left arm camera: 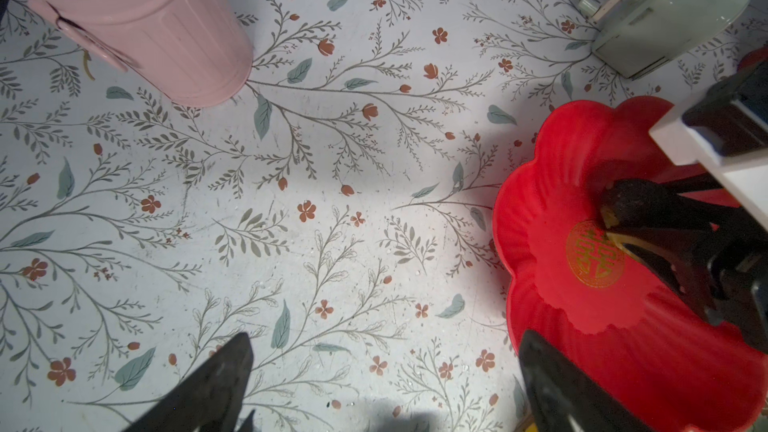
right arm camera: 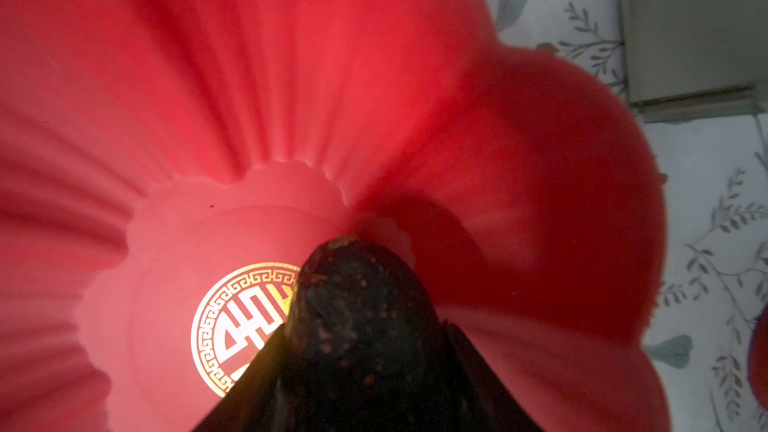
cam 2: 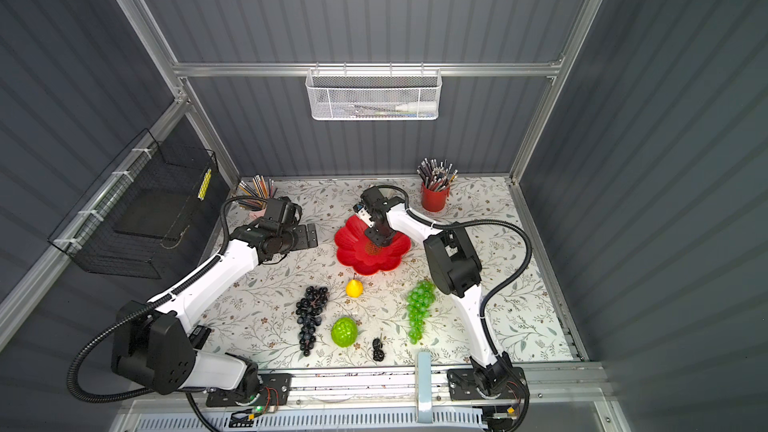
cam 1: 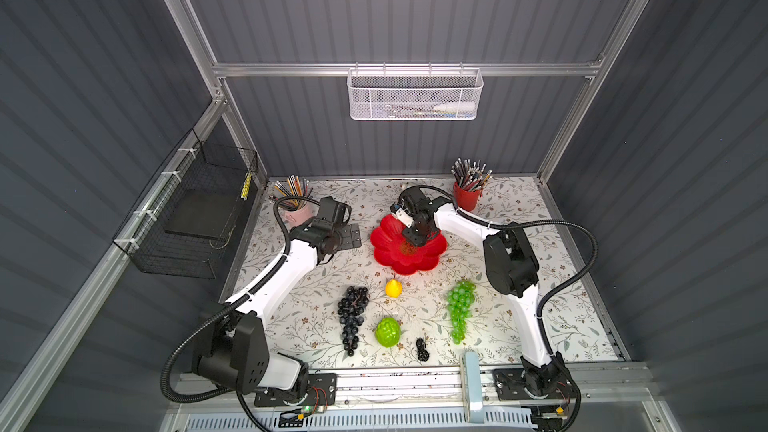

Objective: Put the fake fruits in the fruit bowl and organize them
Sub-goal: 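Carry the avocado with the right gripper over the red bowl, then release the avocado into the bowl while the left gripper reaches for the yellow pear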

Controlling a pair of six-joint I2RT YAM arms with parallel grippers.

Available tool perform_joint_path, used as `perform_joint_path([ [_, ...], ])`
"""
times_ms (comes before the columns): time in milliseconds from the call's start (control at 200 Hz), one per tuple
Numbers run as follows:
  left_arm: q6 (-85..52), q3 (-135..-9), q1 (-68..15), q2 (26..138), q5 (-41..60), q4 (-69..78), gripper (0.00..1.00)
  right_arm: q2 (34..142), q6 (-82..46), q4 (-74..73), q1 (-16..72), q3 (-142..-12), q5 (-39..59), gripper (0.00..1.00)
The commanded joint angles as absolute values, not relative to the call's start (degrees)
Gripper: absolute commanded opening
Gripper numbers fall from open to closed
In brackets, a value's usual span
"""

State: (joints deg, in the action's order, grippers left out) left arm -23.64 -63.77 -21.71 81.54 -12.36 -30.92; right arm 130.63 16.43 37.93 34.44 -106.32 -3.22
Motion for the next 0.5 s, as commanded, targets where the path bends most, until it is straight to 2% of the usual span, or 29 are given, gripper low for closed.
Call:
perform_joint_path([
  [0, -23.92, -64.29, -21.69, 80.99, -12.50, -33.54, 1.00, 131.35, 17.57, 39.14, 34.64, -107.27, -3.74, 0.65],
  [65, -23.91, -64.73, -21.71, 81.34, -12.66, -34.41, 1.00, 131.10, 17.71, 39.07, 34.94, -107.31, -4.19, 0.71],
  [250, -22.39, -67.76, -21.71, 83.34, -8.37, -38.37, 1.00, 126.55, 17.11, 38.80, 35.43, -106.78, -2.89, 0.82],
  [495, -20.49, -72.79, -21.79, 86.61, -2.55, -44.63, 1.00, 116.90, 15.73, 37.90, 35.48, -104.55, -1.62, 0.86],
])
